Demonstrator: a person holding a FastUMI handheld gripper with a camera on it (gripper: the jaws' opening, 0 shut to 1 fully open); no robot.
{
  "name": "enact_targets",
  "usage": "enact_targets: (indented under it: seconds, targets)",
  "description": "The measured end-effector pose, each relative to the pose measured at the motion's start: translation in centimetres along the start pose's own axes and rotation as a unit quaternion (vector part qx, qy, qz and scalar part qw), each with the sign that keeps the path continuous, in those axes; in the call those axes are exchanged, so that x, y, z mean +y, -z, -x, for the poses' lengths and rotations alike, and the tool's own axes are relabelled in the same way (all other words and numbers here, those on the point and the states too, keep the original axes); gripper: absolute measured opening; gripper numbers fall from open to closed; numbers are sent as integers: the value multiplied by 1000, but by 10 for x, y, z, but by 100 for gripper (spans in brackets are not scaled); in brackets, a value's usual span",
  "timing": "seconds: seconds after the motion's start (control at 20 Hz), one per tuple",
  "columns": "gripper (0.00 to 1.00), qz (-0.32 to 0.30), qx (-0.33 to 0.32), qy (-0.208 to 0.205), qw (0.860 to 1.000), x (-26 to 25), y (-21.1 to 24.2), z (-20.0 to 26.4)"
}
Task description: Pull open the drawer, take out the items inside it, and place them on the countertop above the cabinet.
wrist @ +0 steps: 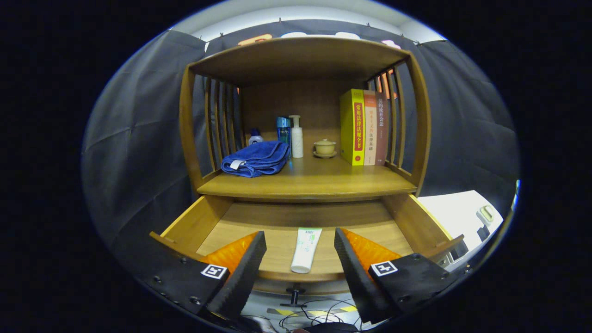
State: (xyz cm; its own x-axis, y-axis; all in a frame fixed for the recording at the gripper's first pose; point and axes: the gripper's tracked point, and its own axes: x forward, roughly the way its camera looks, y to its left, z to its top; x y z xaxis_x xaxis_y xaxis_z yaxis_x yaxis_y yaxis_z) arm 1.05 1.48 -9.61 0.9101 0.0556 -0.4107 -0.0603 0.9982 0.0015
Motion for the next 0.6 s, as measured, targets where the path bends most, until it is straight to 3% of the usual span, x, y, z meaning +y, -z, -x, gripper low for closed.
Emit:
enact_targets:
  seconds: [0.3,0.6]
  targets:
    - [98,7,132,-12,991,-1,17,-62]
    - [98,-20,271,16,962,-17,53,-107]
